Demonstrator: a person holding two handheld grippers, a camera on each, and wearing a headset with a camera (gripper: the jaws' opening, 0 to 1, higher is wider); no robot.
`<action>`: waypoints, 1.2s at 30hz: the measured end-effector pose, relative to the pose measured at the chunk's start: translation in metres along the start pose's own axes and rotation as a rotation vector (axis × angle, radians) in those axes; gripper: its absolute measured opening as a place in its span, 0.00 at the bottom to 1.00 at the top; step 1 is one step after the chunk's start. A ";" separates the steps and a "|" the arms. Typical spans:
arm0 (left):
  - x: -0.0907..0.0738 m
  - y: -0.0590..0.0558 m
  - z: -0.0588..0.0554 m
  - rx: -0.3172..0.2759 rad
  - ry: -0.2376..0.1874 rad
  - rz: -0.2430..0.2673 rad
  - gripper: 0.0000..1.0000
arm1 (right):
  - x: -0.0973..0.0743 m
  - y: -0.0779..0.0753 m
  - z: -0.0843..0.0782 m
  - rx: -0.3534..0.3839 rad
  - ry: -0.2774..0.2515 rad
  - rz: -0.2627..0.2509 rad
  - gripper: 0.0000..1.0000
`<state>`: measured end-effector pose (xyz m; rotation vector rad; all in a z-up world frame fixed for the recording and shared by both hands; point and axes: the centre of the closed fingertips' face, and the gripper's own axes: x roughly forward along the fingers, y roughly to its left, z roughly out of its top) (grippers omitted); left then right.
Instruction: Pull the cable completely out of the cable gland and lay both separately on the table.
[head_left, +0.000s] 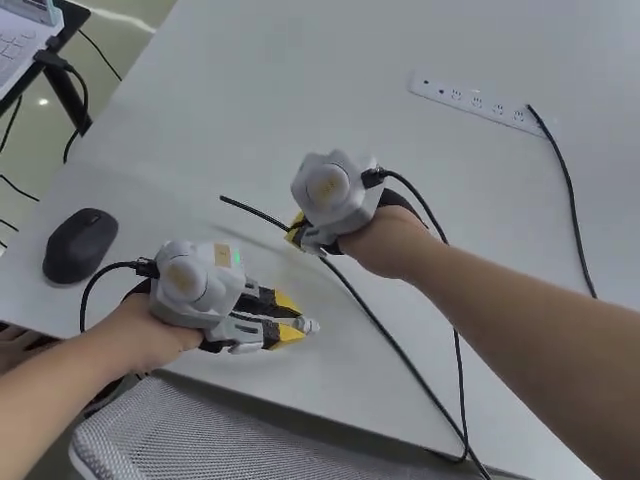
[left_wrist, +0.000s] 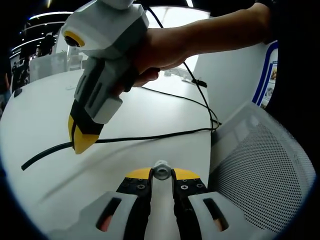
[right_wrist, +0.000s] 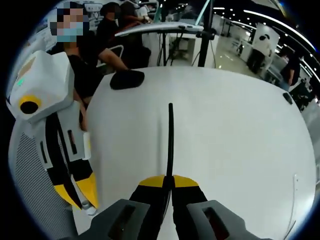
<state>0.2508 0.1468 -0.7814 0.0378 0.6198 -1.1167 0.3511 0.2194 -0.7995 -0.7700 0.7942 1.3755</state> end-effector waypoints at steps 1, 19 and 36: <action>0.000 0.001 -0.001 -0.003 -0.003 0.004 0.15 | 0.001 0.000 0.000 -0.001 0.000 0.002 0.00; -0.002 0.011 -0.021 -0.040 0.013 0.052 0.15 | 0.010 0.008 -0.003 0.017 0.004 0.023 0.00; -0.003 0.014 -0.031 -0.067 0.035 0.060 0.16 | 0.015 0.009 -0.011 0.018 0.021 0.014 0.00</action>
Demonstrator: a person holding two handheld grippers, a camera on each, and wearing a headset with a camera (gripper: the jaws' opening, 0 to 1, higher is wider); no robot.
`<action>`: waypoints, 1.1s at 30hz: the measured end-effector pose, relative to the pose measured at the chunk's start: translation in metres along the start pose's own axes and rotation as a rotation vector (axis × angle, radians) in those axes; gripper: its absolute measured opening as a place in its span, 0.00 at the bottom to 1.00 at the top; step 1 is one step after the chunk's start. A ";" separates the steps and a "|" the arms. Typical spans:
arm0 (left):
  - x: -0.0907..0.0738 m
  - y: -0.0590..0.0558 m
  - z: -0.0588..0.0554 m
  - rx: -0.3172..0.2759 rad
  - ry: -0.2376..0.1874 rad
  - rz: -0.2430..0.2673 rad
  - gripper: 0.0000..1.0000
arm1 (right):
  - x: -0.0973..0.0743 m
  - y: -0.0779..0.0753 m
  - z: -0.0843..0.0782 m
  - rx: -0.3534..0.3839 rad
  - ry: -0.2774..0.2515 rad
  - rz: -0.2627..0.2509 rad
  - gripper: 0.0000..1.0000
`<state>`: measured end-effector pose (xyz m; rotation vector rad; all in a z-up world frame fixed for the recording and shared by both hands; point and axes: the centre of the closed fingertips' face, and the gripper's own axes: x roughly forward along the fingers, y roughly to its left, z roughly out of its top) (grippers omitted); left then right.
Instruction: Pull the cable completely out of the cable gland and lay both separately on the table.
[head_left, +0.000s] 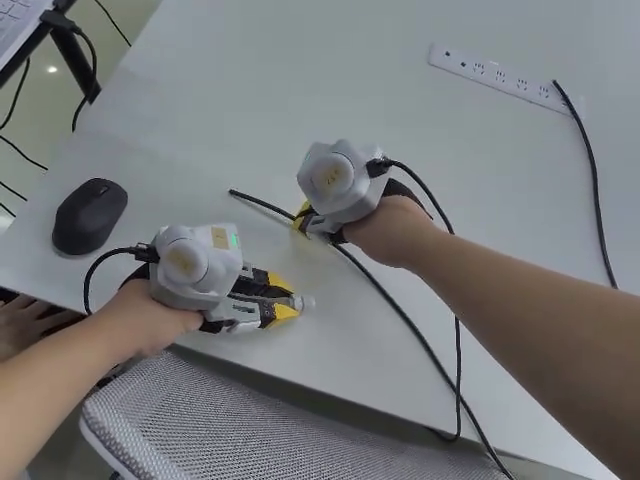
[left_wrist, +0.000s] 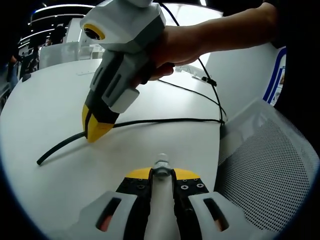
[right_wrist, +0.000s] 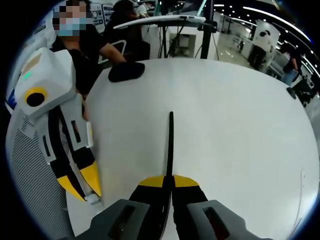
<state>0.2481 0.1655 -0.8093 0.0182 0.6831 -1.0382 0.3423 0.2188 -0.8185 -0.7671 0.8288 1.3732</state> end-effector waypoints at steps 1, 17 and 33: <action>0.000 0.000 0.000 -0.003 0.001 -0.001 0.16 | 0.000 -0.001 0.000 0.003 0.001 -0.001 0.00; -0.001 0.000 -0.001 0.011 0.006 0.007 0.16 | 0.003 -0.002 0.000 -0.003 0.003 -0.015 0.02; 0.000 0.001 0.000 0.007 0.004 0.018 0.23 | -0.018 -0.005 0.009 0.053 -0.060 -0.046 0.16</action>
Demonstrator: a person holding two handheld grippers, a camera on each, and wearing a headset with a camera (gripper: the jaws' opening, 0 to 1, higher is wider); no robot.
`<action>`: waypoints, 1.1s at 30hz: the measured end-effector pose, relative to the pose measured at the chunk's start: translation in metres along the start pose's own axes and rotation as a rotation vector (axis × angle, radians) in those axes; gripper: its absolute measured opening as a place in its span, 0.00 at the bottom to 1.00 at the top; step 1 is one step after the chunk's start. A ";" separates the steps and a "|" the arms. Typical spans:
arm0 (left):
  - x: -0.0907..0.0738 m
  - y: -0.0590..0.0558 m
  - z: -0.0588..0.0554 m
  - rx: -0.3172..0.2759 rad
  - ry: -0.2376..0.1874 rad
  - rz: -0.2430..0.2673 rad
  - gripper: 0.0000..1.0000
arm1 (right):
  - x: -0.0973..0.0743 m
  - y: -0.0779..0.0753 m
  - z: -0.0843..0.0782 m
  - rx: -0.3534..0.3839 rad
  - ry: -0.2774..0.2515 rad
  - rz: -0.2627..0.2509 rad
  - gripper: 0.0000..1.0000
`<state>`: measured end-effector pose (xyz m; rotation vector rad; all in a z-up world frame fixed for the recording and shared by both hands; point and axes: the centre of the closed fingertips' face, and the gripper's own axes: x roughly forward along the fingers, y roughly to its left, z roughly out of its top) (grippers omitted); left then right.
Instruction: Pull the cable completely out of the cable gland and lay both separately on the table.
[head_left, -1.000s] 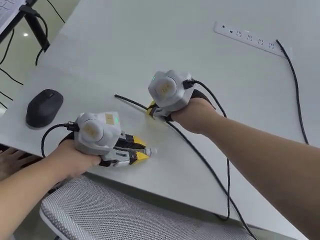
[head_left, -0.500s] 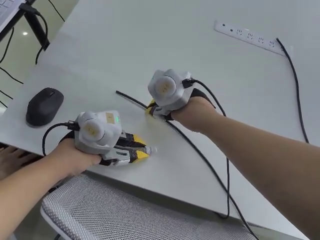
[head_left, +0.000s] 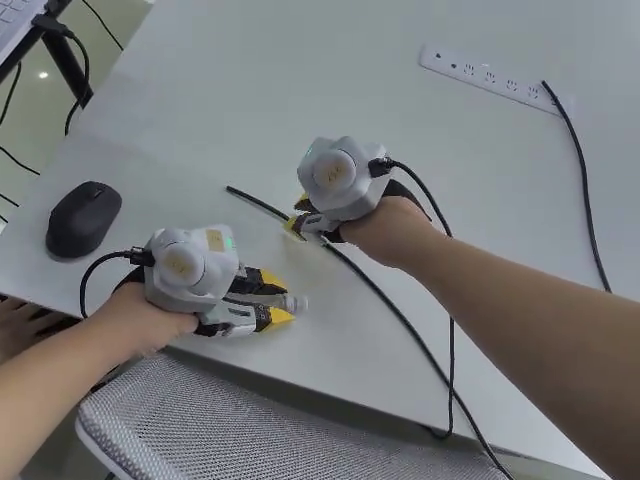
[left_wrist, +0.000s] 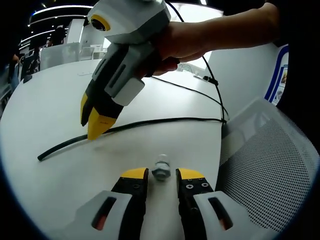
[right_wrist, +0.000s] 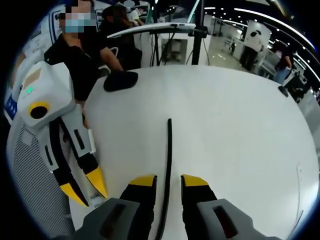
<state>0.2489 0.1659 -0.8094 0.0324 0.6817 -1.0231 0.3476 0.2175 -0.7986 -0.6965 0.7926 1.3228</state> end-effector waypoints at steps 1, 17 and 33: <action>0.000 0.000 0.000 -0.001 0.001 0.000 0.23 | -0.003 0.000 0.001 0.007 -0.009 0.001 0.16; -0.016 0.001 0.007 -0.036 -0.007 0.024 0.37 | -0.071 -0.008 -0.001 0.223 -0.193 -0.052 0.32; -0.032 -0.011 0.022 -0.058 -0.011 0.026 0.39 | -0.145 -0.002 -0.002 0.387 -0.413 -0.113 0.49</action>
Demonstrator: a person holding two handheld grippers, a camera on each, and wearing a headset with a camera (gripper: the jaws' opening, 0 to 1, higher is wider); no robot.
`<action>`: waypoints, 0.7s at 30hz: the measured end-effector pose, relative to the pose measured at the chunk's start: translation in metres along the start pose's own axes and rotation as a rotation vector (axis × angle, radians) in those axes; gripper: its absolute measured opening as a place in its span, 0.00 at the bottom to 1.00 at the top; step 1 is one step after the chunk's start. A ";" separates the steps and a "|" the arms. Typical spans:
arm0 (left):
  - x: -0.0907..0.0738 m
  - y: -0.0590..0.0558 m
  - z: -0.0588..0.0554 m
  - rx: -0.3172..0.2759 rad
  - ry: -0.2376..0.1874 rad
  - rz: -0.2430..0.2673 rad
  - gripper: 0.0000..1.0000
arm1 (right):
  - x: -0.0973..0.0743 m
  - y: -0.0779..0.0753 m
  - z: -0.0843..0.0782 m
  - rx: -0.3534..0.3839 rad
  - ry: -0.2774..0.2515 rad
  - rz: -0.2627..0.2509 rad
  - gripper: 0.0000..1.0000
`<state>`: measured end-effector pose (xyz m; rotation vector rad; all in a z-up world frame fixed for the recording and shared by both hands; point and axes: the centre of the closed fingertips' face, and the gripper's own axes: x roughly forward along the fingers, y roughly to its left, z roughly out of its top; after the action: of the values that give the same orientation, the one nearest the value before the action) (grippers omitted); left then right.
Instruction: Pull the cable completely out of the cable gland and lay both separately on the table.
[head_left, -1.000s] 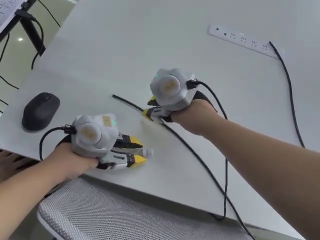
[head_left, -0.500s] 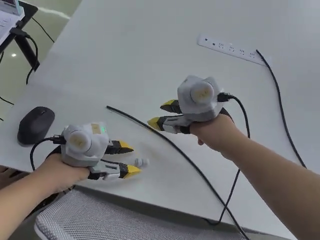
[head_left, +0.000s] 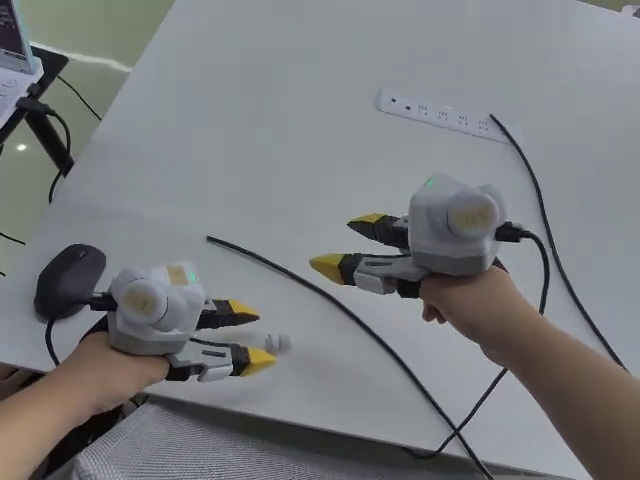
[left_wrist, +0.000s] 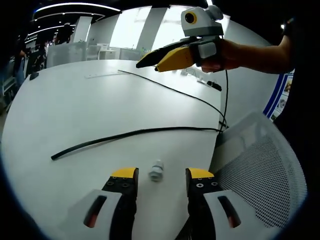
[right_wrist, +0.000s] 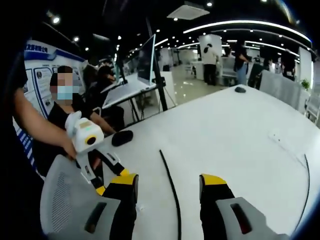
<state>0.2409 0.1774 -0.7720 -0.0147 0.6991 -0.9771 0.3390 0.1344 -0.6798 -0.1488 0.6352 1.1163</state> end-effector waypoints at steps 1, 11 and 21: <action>-0.002 -0.001 0.001 0.002 0.000 0.001 0.40 | -0.002 0.000 0.000 0.005 -0.005 -0.003 0.49; -0.024 -0.007 0.014 -0.027 -0.038 0.020 0.45 | -0.053 -0.007 -0.014 0.097 -0.089 -0.082 0.56; -0.044 -0.009 0.022 -0.024 -0.057 0.054 0.52 | -0.091 -0.003 -0.034 0.146 -0.134 -0.131 0.64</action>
<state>0.2303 0.1989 -0.7279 -0.0442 0.6550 -0.9133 0.3018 0.0470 -0.6588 0.0100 0.5768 0.9420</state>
